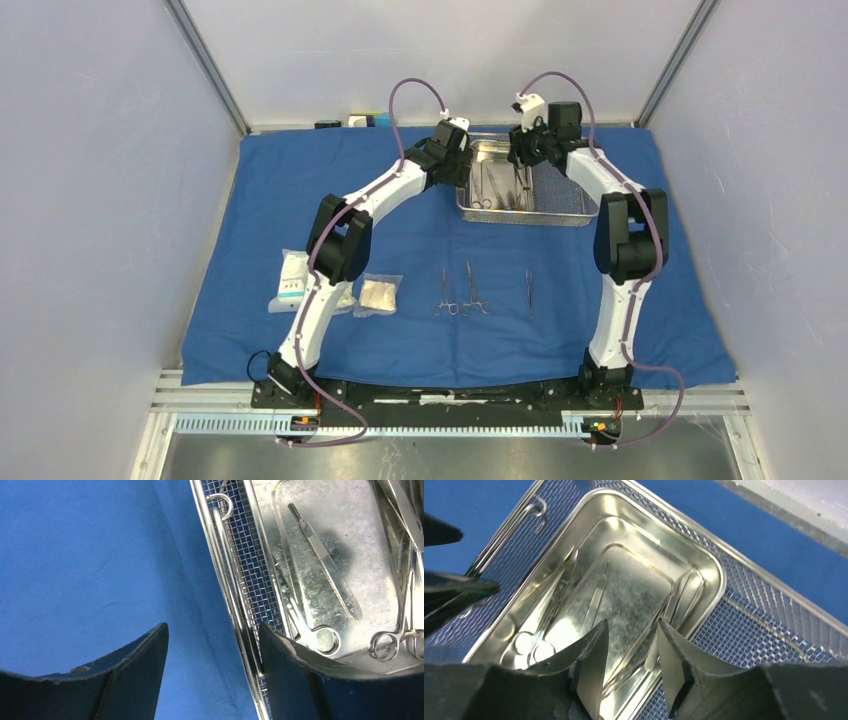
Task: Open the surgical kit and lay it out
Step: Pick up the medical item from the container.
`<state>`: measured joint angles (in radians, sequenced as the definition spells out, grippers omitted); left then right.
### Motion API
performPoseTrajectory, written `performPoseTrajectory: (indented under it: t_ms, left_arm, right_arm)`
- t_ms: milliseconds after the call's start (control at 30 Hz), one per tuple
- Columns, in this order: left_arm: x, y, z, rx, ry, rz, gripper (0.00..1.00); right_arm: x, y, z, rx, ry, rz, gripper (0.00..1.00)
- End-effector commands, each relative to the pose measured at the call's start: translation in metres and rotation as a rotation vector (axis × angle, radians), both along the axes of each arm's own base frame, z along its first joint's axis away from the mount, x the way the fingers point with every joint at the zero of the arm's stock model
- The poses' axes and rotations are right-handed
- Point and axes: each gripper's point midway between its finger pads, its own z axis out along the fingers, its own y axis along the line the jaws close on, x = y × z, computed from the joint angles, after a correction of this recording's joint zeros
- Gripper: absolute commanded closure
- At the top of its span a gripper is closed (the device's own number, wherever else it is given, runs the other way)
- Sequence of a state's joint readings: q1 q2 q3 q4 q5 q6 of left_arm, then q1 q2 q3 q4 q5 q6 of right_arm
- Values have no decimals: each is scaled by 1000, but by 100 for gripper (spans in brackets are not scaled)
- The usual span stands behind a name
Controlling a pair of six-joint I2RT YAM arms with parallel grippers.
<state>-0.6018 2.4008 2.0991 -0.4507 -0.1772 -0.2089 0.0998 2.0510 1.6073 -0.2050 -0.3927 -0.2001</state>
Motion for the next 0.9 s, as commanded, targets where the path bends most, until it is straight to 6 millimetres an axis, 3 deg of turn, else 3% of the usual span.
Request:
performPoseTrajectory:
  t_ms: [0,200,467,867]
  left_arm:
    - [-9,7,35,-23,-14,-12,24]
    - [-12,2,54,-53,-34,-50,16]
    - [-14,0,81,-65,-76,-88,11]
    - [-17,4,102,-47,-121,-116,11]
  right_arm:
    - [24,-1,-11,-133,-30,-27,51]
    - [39,-4,-38,-214,-7,-51,48]
    - [34,-16,-61,-331,34,-72,49]
    - [34,-14,-67,-346,85,-110,49]
